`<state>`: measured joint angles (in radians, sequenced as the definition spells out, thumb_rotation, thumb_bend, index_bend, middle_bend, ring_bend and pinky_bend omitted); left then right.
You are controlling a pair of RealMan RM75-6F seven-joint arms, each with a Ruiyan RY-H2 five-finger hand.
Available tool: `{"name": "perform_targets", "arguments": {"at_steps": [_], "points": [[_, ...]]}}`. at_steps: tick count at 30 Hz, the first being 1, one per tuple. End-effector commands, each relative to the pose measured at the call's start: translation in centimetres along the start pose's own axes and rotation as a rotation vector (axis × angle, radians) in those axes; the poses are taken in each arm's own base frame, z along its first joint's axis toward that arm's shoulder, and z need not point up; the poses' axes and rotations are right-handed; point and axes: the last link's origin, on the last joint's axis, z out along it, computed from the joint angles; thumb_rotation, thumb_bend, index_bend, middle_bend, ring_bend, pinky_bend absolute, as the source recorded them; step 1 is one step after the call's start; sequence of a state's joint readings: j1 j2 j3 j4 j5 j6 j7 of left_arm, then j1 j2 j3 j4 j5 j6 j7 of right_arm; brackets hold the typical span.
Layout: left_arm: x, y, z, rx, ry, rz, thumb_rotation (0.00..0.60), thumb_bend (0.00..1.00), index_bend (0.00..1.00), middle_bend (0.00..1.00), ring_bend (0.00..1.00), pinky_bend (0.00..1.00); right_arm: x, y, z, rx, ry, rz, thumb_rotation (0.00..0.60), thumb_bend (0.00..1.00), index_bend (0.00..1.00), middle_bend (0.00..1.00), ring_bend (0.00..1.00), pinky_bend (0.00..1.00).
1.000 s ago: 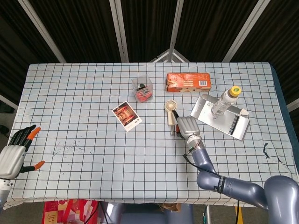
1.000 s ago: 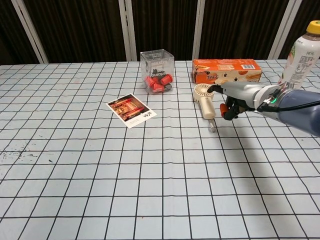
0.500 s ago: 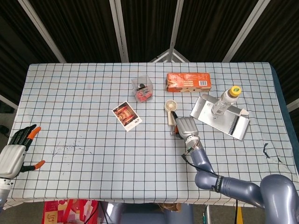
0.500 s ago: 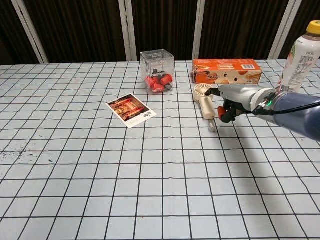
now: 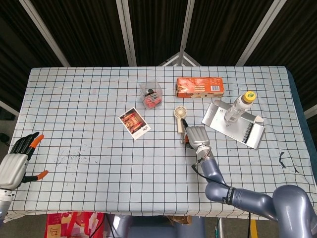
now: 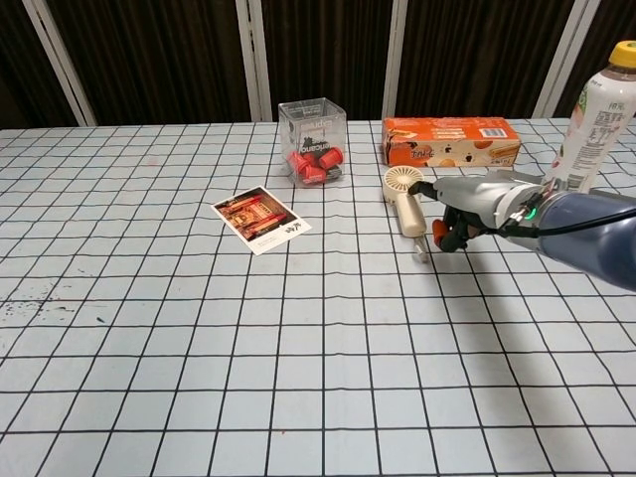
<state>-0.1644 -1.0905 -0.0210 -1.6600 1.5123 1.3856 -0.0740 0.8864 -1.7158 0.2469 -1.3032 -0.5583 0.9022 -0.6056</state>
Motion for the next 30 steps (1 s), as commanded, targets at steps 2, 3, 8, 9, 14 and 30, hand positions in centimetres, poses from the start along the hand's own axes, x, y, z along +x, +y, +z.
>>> {"name": "perform_targets", "arguments": {"at_steps": [2,3,8,9,14,30], "points": [[0.0,0.0,0.0,0.0,0.0,-0.001,0.6,0.04,0.0,0.0,0.0,0.0,0.1,-0.2,0.1,0.002,0.004,0.005,0.6,0.79,0.0,0.83,0.92,0.91],[0.0,0.0,0.0,0.0,0.0,-0.001,0.6,0.04,0.0,0.0,0.0,0.0,0.1,-0.2,0.1,0.002,0.007,0.004,0.6,0.79,0.0,0.83,0.92,0.91],[0.0,0.0,0.0,0.0,-0.002,-0.003,0.6,0.04,0.0,0.0,0.0,0.0,0.1,-0.2,0.1,0.002,0.007,0.001,0.6,0.79,0.0,0.83,0.92,0.91],[0.0,0.0,0.0,0.0,-0.002,-0.004,0.6,0.04,0.0,0.0,0.0,0.0,0.0,-0.2,0.1,0.001,0.006,0.0,0.6,0.79,0.0,0.83,0.92,0.91],[0.0,0.0,0.0,-0.001,-0.003,-0.005,0.6,0.04,0.0,0.0,0.0,0.0,-0.2,-0.2,0.0,-0.001,0.001,-0.006,0.6,0.79,0.0,0.83,0.92,0.91],[0.0,0.0,0.0,0.002,-0.009,-0.017,0.6,0.04,0.0,0.0,0.0,0.0,-1.1,0.3,0.1,-0.019,-0.033,-0.02,0.6,0.8,0.0,0.83,0.92,0.91]]}}
